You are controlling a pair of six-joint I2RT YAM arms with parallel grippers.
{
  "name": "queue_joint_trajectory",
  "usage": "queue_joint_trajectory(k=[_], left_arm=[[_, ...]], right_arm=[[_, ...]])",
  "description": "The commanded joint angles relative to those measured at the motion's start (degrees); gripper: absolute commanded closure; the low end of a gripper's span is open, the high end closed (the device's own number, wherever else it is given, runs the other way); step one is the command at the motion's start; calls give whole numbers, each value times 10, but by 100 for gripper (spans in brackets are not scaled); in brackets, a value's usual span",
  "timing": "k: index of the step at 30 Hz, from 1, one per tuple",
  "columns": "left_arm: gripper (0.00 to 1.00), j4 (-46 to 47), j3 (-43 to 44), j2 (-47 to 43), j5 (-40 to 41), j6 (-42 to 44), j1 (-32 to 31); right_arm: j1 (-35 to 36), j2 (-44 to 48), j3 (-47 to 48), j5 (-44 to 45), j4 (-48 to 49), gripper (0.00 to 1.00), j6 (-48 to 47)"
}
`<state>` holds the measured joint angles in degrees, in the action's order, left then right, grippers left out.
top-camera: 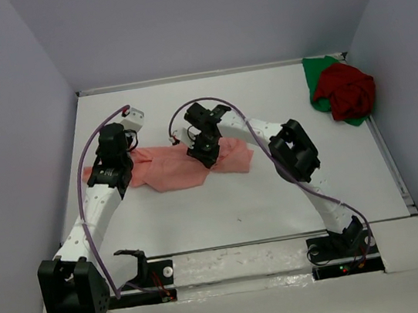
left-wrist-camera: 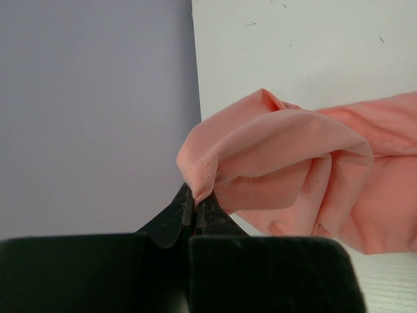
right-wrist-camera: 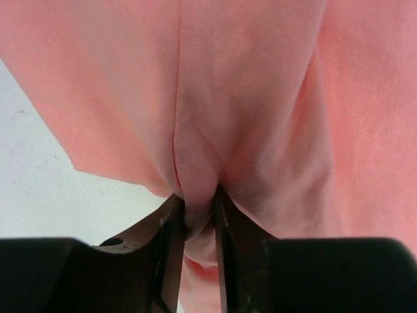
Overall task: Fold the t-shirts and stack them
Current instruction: Flatten out the tshirt
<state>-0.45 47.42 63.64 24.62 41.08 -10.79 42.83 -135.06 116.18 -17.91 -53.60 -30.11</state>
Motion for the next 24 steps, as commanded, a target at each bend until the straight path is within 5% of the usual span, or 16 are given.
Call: queue_joint_trajectory(k=[1, 7, 12, 24], left_arm=[[100, 19, 0, -9, 1, -6, -2], [100, 8, 7, -13, 1, -8, -5], [100, 5, 11, -20, 1, -12, -6], [100, -17, 15, -26, -2, -17, -8]], right_arm=[[5, 14, -7, 17, 12, 78, -3], [5, 31, -20, 16, 0, 70, -4], [5, 49, -25, 13, -13, 34, -5], [5, 68, -25, 28, -24, 36, -4]])
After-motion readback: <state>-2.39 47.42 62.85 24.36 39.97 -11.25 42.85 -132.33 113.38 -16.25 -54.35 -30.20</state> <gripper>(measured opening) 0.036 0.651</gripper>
